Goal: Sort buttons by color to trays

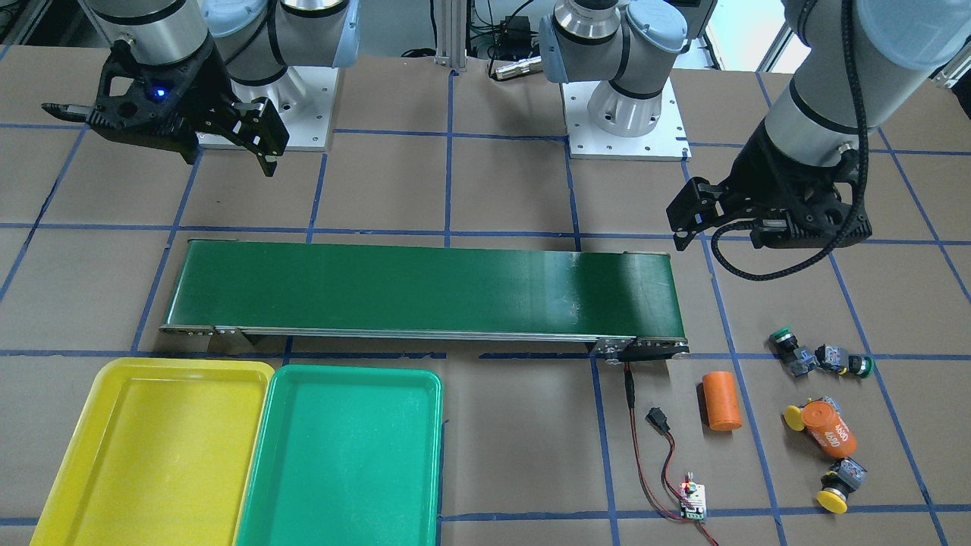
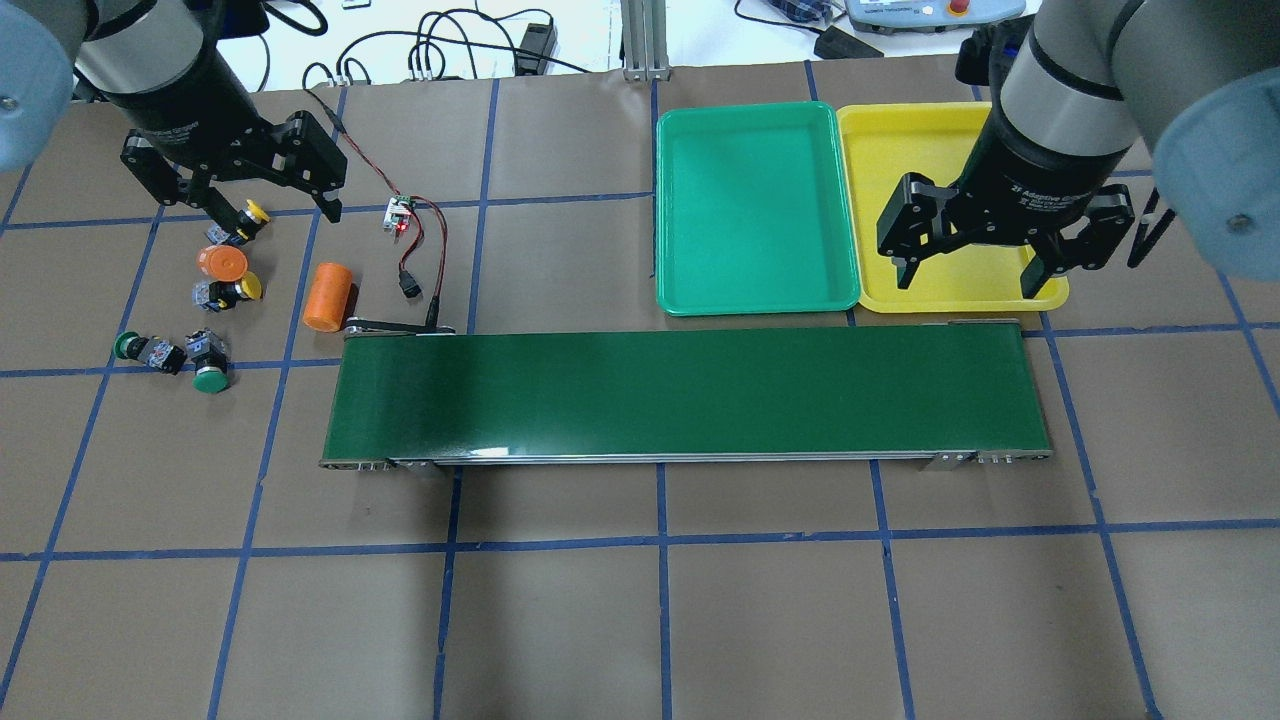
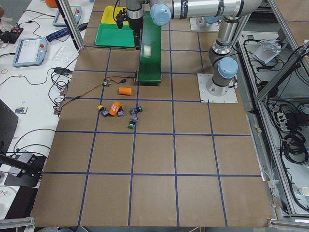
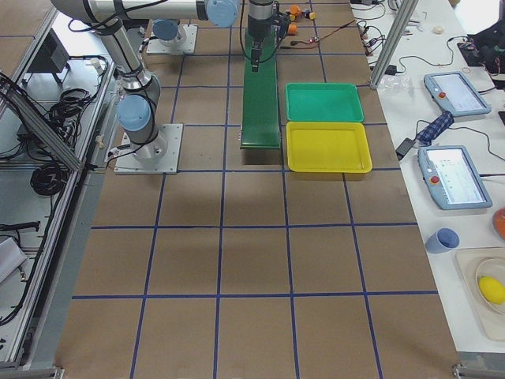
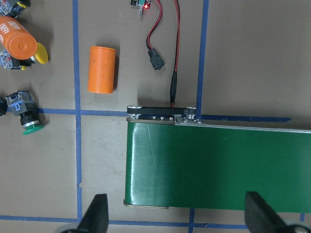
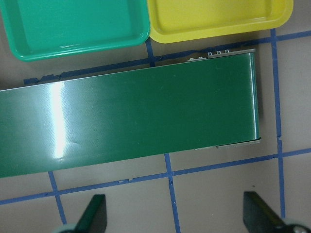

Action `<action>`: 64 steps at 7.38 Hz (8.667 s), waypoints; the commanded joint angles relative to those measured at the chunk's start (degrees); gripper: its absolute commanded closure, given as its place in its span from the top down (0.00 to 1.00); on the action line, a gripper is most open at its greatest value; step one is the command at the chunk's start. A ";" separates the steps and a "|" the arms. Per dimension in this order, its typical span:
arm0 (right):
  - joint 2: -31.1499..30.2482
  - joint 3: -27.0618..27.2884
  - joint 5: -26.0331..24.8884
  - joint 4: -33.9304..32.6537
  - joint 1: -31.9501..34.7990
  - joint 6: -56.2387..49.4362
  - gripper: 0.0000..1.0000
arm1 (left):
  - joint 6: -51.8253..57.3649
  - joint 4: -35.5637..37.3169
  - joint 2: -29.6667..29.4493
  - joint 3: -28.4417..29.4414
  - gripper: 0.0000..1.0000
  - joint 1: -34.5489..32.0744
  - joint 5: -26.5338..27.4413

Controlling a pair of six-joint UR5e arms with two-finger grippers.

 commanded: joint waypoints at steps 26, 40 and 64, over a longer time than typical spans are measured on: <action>-0.20 0.19 0.82 -0.06 0.19 -0.71 1.00 | 16.35 22.59 -32.28 -0.46 0.43 8.39 0.42; -0.20 0.19 0.65 -0.15 0.28 -0.62 1.00 | 65.21 20.20 -9.95 -18.65 0.00 -8.57 6.22; -0.02 0.71 0.03 0.11 0.19 -0.71 1.00 | -13.00 10.56 -38.69 19.57 1.00 19.11 1.38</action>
